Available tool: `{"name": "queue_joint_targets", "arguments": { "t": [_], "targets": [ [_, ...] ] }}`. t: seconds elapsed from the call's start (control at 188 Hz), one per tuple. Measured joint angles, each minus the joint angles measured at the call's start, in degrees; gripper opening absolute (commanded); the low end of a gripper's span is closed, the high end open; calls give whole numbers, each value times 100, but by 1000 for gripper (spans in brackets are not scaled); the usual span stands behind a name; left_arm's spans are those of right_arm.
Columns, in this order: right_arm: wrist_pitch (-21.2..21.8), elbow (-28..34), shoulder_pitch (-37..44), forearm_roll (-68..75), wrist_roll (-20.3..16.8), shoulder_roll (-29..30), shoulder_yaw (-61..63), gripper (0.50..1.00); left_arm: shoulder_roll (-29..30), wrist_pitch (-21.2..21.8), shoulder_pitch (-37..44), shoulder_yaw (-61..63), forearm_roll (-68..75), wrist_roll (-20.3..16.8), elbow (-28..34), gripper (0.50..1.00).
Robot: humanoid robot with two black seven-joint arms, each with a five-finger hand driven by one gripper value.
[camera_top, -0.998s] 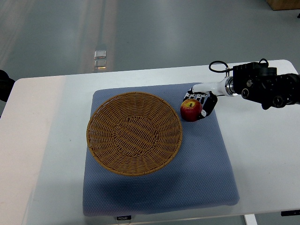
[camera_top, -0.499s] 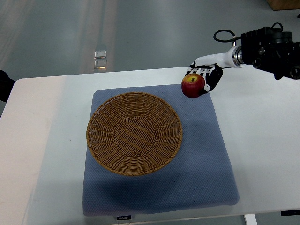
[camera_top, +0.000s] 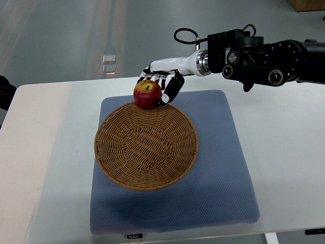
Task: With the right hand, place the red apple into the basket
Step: 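Lower the apple into the basket with the right hand, then open the right hand to release the apple and lift away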
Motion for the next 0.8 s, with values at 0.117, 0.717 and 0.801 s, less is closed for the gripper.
{"name": "queue_joint_targets", "arguments": {
  "t": [0.117, 0.717, 0.801],
  "targets": [
    [-73, -33, -77, 13, 16, 456, -23, 586, 0, 0, -1, 0, -1, -1, 9, 1000],
    [-295, -435, -792, -186, 129, 971, -337, 596, 0, 0, -1, 0, -6, 0, 20, 1000],
    [-295, -463, -837, -263, 169, 971, -429, 603, 0, 0, -1, 0, -6, 0, 20, 1000]
  ]
}}
